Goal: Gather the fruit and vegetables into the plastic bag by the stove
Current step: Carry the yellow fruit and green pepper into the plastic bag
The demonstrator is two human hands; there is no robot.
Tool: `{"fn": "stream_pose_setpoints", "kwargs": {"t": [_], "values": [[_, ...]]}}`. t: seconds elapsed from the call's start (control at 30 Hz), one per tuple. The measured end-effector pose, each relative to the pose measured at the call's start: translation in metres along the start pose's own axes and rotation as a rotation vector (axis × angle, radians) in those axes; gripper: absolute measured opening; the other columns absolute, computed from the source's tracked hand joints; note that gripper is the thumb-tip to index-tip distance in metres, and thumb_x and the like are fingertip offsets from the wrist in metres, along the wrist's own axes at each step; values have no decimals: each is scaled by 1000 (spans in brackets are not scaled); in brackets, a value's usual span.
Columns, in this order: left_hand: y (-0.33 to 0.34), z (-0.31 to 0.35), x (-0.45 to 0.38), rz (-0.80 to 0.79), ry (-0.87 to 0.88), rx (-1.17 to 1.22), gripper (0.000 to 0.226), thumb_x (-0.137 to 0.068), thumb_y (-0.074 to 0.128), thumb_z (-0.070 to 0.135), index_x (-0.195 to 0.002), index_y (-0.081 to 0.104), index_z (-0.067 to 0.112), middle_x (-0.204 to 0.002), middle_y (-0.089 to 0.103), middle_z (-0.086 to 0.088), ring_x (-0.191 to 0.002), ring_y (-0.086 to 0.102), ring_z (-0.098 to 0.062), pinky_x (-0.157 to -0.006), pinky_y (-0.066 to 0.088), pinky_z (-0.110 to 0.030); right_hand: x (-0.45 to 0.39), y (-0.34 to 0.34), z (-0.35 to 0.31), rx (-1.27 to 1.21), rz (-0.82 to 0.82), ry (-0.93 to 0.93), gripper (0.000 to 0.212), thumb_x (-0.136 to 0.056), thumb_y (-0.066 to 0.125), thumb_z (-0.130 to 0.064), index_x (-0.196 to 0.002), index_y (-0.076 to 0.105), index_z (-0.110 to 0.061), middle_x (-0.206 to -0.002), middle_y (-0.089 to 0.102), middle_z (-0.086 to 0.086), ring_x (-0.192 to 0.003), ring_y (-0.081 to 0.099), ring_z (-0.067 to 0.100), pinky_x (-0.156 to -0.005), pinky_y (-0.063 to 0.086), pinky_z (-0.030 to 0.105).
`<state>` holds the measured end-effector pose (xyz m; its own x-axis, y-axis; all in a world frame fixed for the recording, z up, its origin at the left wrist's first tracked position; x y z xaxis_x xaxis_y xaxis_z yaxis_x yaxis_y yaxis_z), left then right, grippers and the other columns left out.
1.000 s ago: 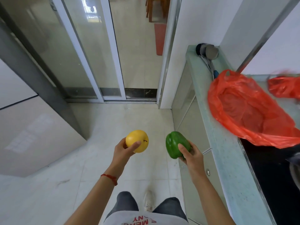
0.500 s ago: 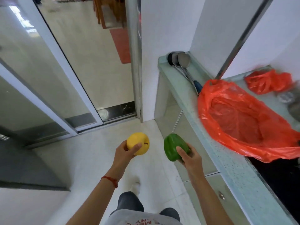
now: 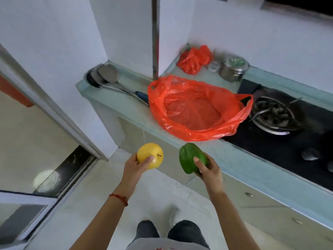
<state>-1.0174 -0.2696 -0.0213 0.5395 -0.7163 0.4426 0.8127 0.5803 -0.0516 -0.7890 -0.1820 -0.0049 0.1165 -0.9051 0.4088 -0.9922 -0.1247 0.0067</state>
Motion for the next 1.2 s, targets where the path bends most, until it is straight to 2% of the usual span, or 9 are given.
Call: {"fn": "stream_pose_setpoints", "kwargs": {"t": [0.1,0.23,0.5,0.57,0.63,0.7,0.8,1.0,1.2], "values": [[33,17,-19,-76,26,-71,49,-40,65,58,-77,57,27,-81,60,1,-85,60,-27,-86,51,-51,-8,-26,-8,-64,105,-14,40,-79,69,-21,-116,56,-15,-97,62,-3,-94,62,17,-79,53,34],[72,36,-36,-162,50,-82,48,-39,65,56,-77,58,27,-80,62,3,-80,60,-22,-87,51,-51,-25,-46,-14,-108,164,-21,43,-80,69,-20,-119,57,-10,-96,63,1,-92,63,16,-81,54,36],[110,65,-78,-196,71,-51,48,-44,67,56,-84,58,33,-90,62,7,-86,61,-13,-84,53,-40,-76,-48,-47,-118,109,-48,35,-81,67,-20,-115,58,-15,-103,65,4,-96,64,17,-82,55,35],[117,73,-91,-181,68,-28,38,-59,74,44,-88,59,25,-90,61,3,-83,60,-10,-73,57,-31,-91,-45,-57,-107,100,-48,38,-81,67,-22,-117,58,-13,-103,64,3,-96,64,17,-84,55,36],[124,79,-105,-173,51,16,26,-77,71,20,-99,57,15,-93,59,-1,-82,59,-9,-61,56,-19,-106,-41,-65,-99,97,-40,44,-80,68,-24,-120,57,-11,-104,64,4,-97,64,18,-84,55,37],[129,83,-121,-174,35,24,28,-80,67,13,-105,54,13,-93,58,1,-83,59,-10,-57,55,-16,-122,-35,-71,-100,103,-32,41,-80,69,-23,-117,58,-13,-103,65,3,-95,65,16,-80,56,33],[136,93,-147,-202,16,38,33,-81,67,14,-110,52,11,-95,58,2,-86,60,-10,-61,56,-17,-146,-23,-77,-91,122,-15,38,-79,70,-23,-115,57,-18,-103,64,1,-93,64,13,-78,55,31],[155,114,-210,-281,-31,12,33,-81,66,15,-109,49,13,-99,56,-3,-90,59,-17,-71,55,-27,-199,-4,-77,-34,265,68,64,-69,77,-38,-123,55,-12,-113,63,7,-102,62,22,-88,54,43],[172,124,-262,-322,-38,-140,26,-80,68,17,-99,53,8,-85,56,0,-78,58,-12,-68,53,-28,-232,9,-81,-21,383,101,60,-74,75,-30,-125,53,-8,-112,63,9,-95,63,20,-71,56,25]]}}
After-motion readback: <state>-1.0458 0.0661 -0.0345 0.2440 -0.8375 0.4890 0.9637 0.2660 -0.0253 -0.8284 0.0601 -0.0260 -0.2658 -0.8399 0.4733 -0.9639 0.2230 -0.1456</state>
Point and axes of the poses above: each hand's wrist, its own x-axis away from the middle knuckle, its own y-axis out of the palm, z = x × y, the point moved 5 cm from there along -x, towards the middle knuckle
